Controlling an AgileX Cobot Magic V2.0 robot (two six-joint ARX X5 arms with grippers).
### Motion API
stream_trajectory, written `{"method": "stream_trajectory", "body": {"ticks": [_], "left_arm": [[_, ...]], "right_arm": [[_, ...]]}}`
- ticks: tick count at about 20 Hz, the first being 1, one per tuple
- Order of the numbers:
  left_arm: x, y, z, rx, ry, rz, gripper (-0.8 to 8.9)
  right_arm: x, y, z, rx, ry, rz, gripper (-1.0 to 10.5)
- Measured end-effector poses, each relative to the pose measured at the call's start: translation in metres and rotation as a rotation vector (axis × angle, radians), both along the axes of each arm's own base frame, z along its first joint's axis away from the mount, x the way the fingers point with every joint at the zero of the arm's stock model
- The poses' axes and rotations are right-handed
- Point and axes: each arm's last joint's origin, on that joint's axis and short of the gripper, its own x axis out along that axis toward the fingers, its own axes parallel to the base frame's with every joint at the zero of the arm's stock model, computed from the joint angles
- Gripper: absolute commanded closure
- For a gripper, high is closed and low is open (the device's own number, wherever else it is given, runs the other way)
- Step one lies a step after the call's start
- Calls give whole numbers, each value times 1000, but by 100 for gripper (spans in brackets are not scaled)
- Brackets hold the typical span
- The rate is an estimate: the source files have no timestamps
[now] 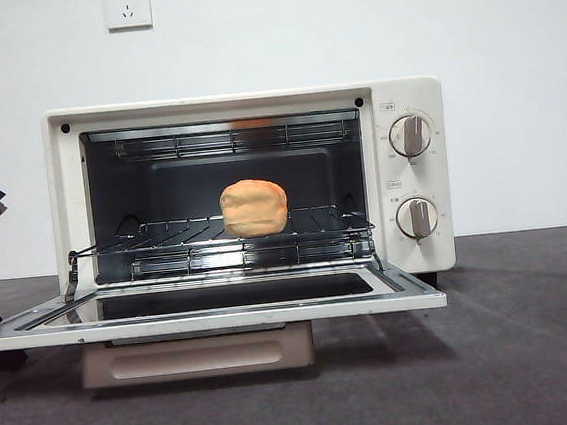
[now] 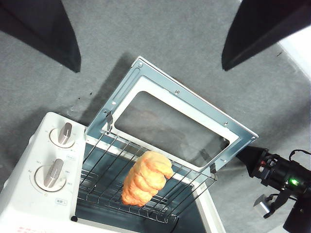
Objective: The left arm flap open the oven, the right arm pick bread and place it into oven, the left arm flap close the oven
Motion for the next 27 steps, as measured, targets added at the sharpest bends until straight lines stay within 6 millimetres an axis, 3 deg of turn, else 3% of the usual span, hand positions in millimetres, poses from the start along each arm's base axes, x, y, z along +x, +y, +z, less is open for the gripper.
{"method": "stream_trajectory", "body": {"ticks": [10, 27], "left_arm": [[0, 3, 0, -93, 7, -14, 799], [15, 11, 17, -286, -137, 11, 799]], "right_arm": [[0, 0, 0, 1, 1, -1, 484], [0, 0, 0, 15, 15, -12, 484]]}}
